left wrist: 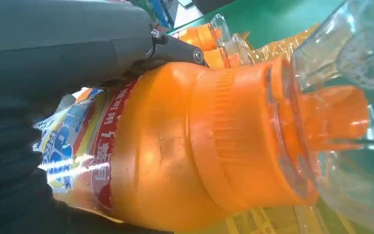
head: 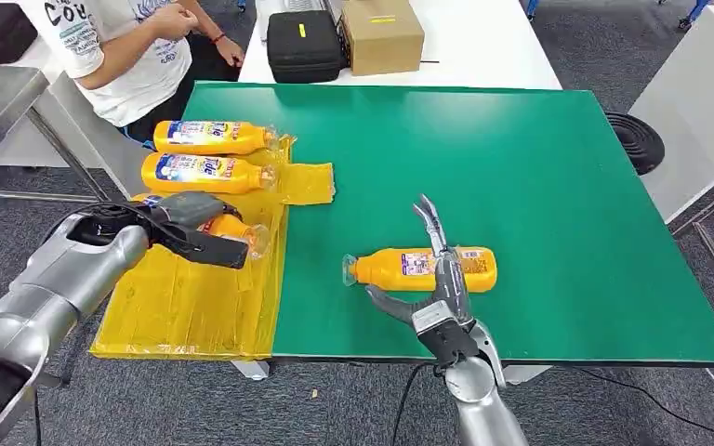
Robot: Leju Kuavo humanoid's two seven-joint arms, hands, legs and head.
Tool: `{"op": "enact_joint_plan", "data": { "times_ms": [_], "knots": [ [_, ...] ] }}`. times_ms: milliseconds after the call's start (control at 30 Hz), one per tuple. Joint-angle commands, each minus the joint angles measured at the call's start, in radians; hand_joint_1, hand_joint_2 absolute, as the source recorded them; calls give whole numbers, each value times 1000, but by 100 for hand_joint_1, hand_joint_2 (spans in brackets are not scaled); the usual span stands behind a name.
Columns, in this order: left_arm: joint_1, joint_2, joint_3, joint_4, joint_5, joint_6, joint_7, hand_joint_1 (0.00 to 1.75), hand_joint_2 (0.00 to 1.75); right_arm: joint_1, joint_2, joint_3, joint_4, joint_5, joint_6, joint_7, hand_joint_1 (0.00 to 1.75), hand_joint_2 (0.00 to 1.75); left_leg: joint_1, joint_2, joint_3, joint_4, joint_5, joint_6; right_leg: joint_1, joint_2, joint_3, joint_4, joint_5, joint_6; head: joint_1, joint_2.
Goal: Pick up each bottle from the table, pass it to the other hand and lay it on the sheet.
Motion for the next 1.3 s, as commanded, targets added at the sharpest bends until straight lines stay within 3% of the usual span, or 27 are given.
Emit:
{"op": "enact_joint_plan", "data": {
  "times_ms": [33,567,800,1300],
  "knots": [
    [-67,27,-101,55,-2,-51,-11,175,175,-25,-16,-7,22,-7,16,1,0,175,1,1,4,1,-2,0,1,0,4,0,-2,-3,0,0],
    [-34,-26,-202,148,101,41,54,175,175,6,-19,-13,-3,-12,20,13,0,175,0,0,3,-1,-1,0,0,-1,3,-1,-1,-1,0,0],
    [45,-60,-179,240,102,166,111,175,175,-2,-13,-10,21,-13,30,13,0,175,-1,1,5,-2,-1,0,0,0,5,-2,-1,-1,0,0],
    [73,-110,-115,305,100,182,139,175,175,-7,-16,-11,38,-15,32,19,0,175,0,1,8,-2,-2,0,1,-1,9,-2,-1,-3,0,0]
  ]
}}
